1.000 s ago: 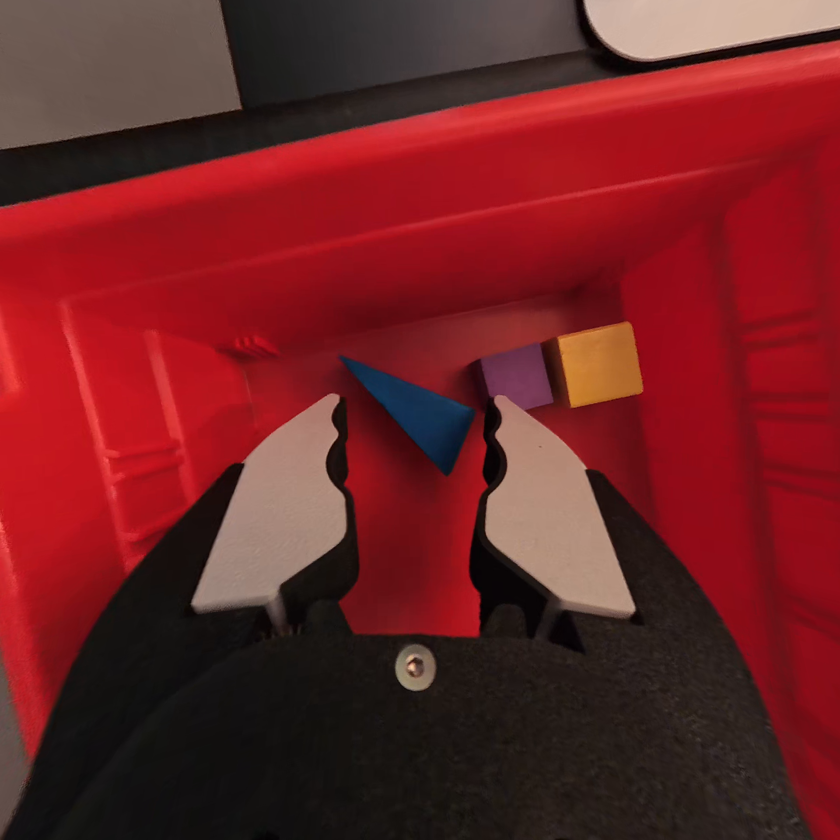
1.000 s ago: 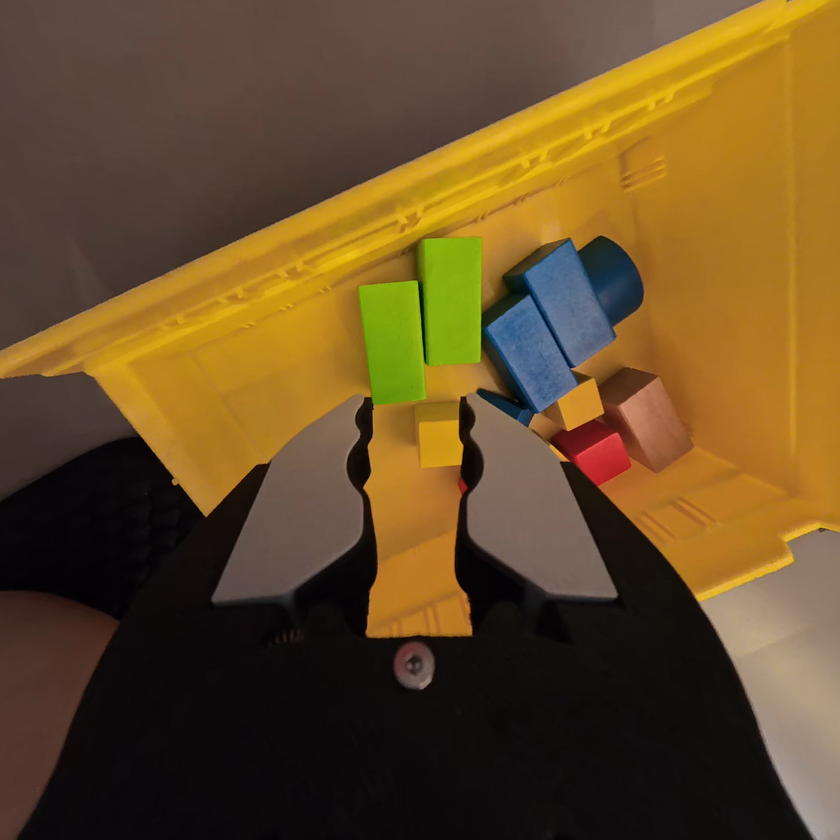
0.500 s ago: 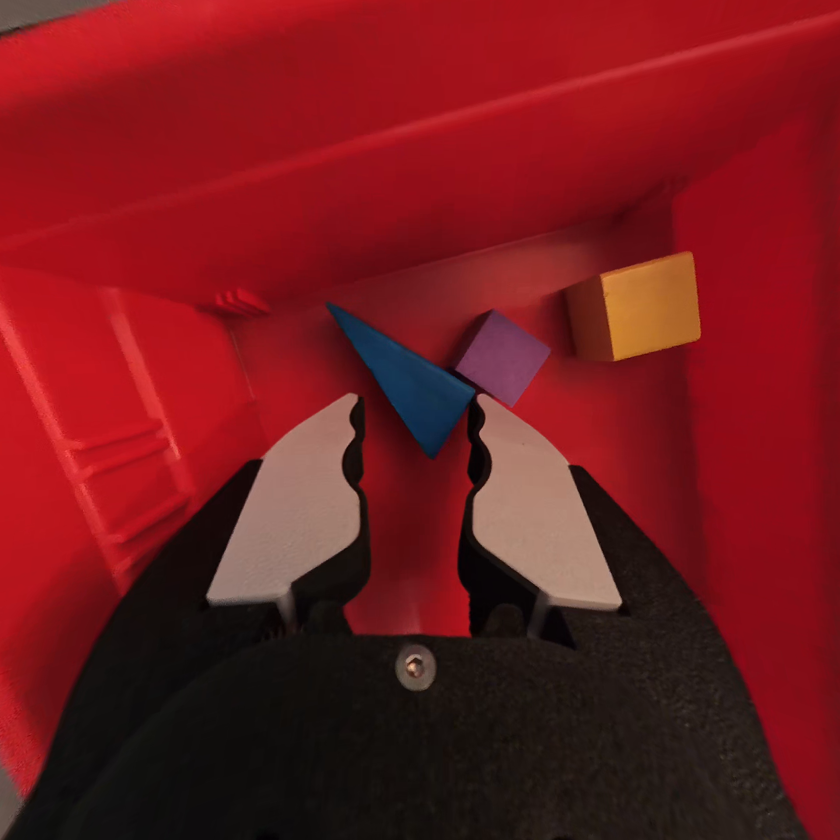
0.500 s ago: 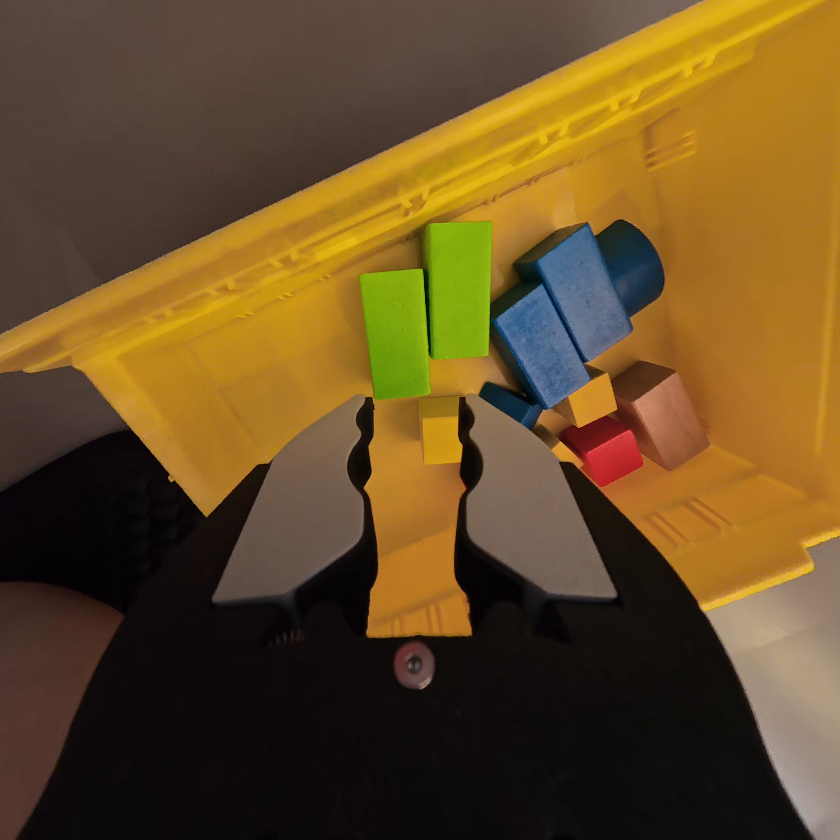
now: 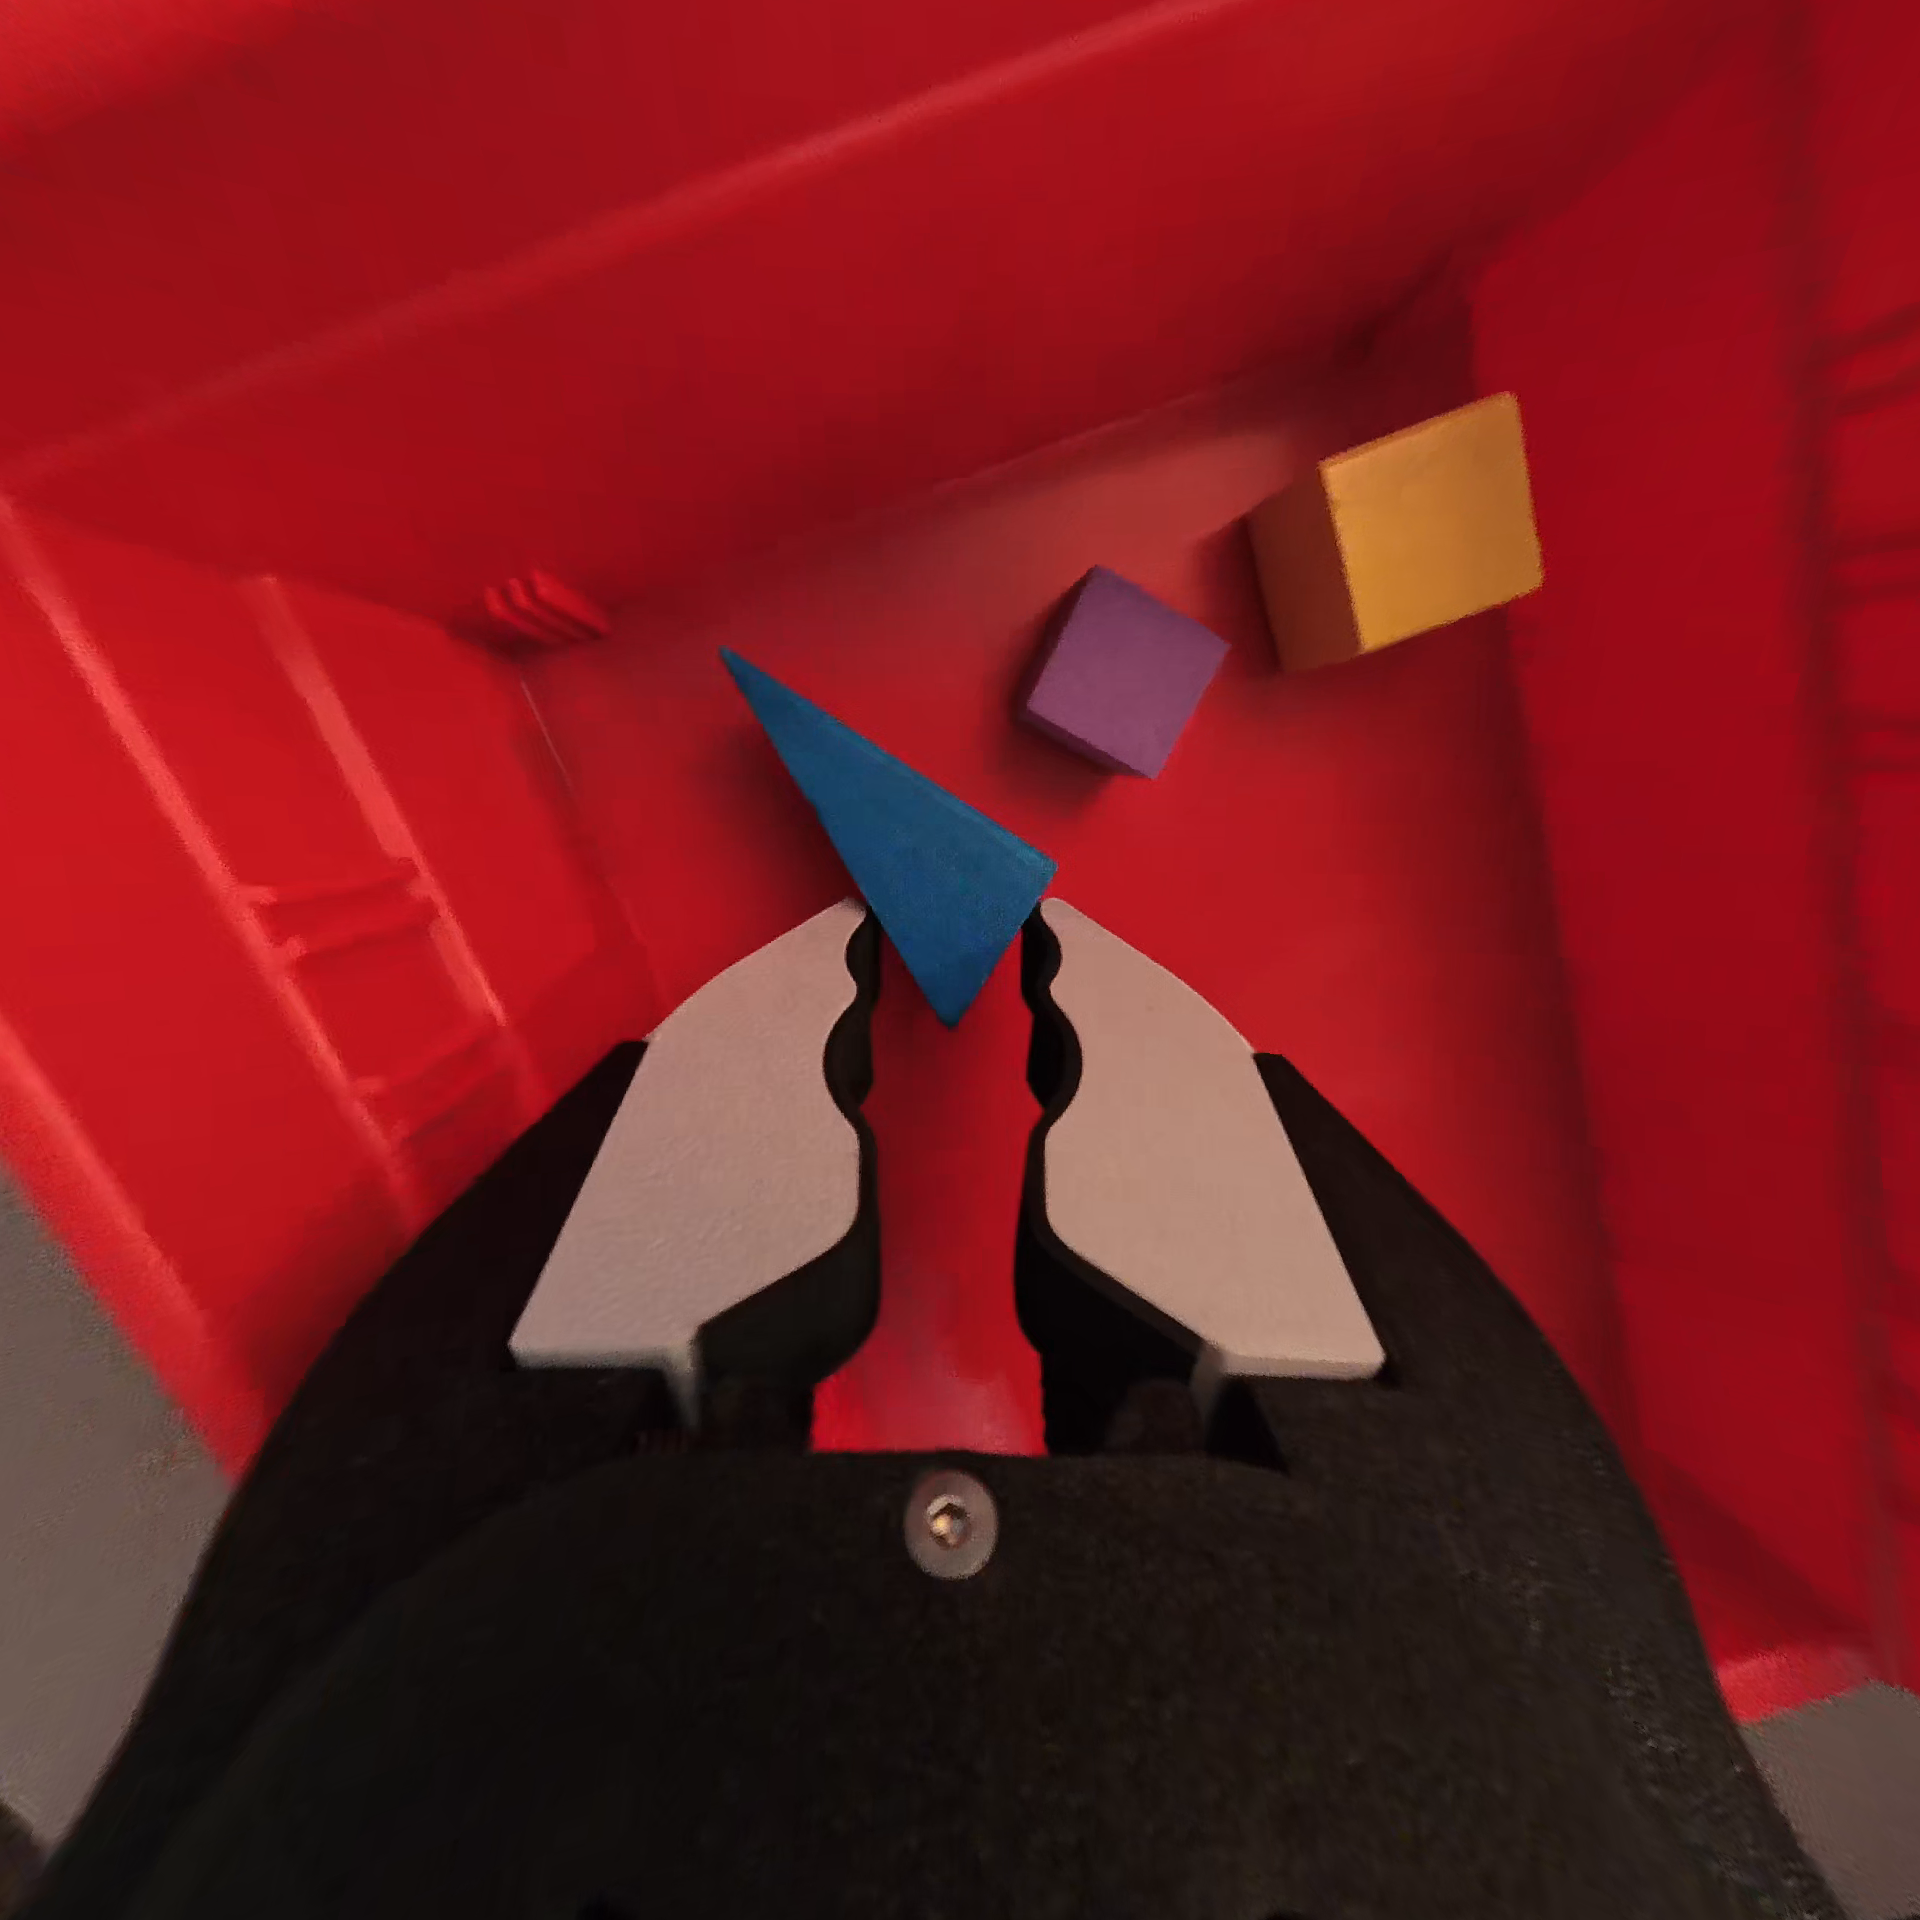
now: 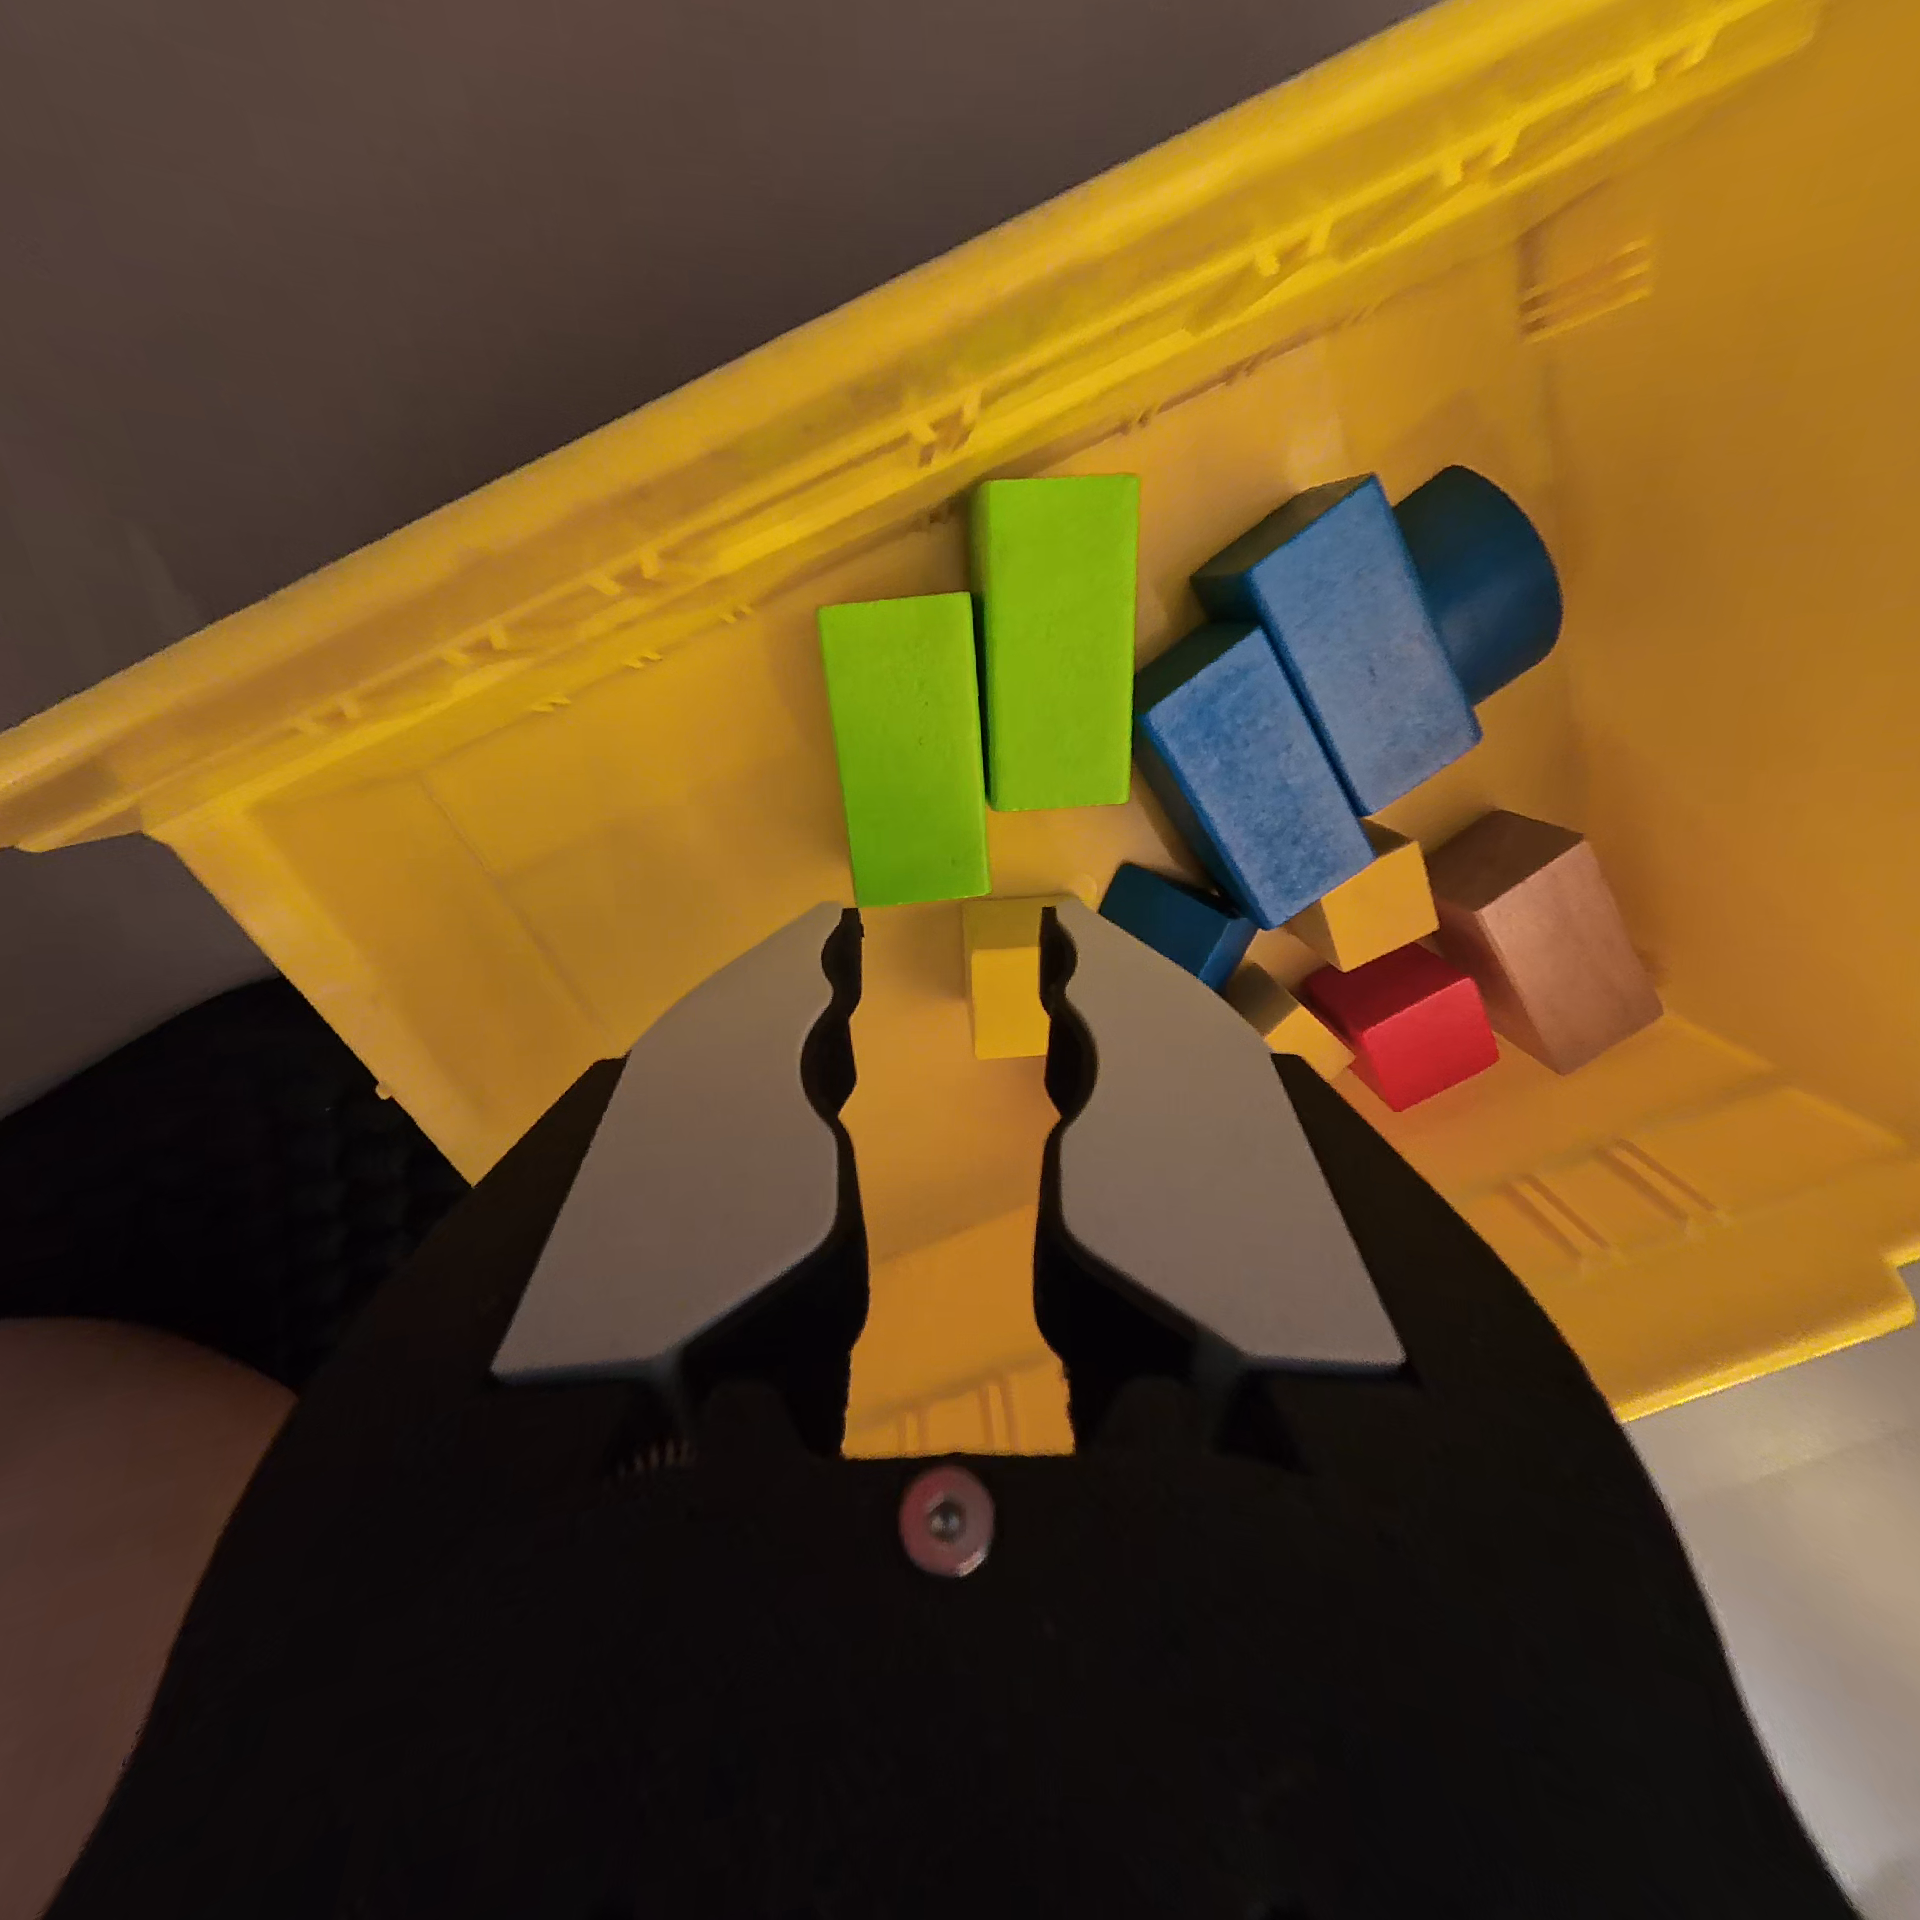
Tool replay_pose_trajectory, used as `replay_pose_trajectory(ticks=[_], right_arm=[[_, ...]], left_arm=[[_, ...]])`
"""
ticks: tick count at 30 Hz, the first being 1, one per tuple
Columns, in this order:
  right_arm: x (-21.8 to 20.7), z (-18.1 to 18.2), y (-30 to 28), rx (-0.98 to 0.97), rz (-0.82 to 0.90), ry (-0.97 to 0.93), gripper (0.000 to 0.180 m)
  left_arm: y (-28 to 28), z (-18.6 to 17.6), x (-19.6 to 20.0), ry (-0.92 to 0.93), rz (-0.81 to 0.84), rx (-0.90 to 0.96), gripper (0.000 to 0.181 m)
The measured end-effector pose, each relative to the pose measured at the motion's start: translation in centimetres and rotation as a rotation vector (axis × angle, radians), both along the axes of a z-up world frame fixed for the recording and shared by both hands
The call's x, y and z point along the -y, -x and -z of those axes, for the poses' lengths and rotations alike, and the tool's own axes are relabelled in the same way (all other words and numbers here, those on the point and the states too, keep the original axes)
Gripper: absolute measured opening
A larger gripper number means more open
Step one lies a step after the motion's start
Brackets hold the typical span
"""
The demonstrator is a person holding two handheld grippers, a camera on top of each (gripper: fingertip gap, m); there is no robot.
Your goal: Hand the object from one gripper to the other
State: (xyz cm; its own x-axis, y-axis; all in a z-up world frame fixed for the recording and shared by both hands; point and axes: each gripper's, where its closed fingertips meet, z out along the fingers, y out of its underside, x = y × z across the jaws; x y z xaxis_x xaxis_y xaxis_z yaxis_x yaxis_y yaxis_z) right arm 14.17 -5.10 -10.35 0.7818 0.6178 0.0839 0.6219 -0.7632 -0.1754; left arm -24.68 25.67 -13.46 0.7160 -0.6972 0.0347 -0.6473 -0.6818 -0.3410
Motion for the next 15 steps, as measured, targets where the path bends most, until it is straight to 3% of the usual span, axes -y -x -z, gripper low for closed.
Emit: replay_pose_trajectory(ticks=[6,10,12,15], right_arm=[[-1.2,-2.0,0.4,-0.057,0.028,-0.108,0.033],[-3.9,-6.9,2.8,-0.187,0.022,-0.357,0.034],[-5.4,-10.5,5.4,-0.331,0.009,-0.506,0.039],[-6.1,-15.6,11.2,-0.706,-0.007,-0.594,0.042]], left_arm=[[-1.4,-5.4,1.5,-0.140,0.134,0.052,0.025],[-5.2,-11.5,4.4,-0.333,0.289,0.157,0.025],[-7.8,-14.5,6.8,-0.435,0.385,0.224,0.025],[-11.9,-17.7,11.1,-0.578,0.537,0.310,0.025]])
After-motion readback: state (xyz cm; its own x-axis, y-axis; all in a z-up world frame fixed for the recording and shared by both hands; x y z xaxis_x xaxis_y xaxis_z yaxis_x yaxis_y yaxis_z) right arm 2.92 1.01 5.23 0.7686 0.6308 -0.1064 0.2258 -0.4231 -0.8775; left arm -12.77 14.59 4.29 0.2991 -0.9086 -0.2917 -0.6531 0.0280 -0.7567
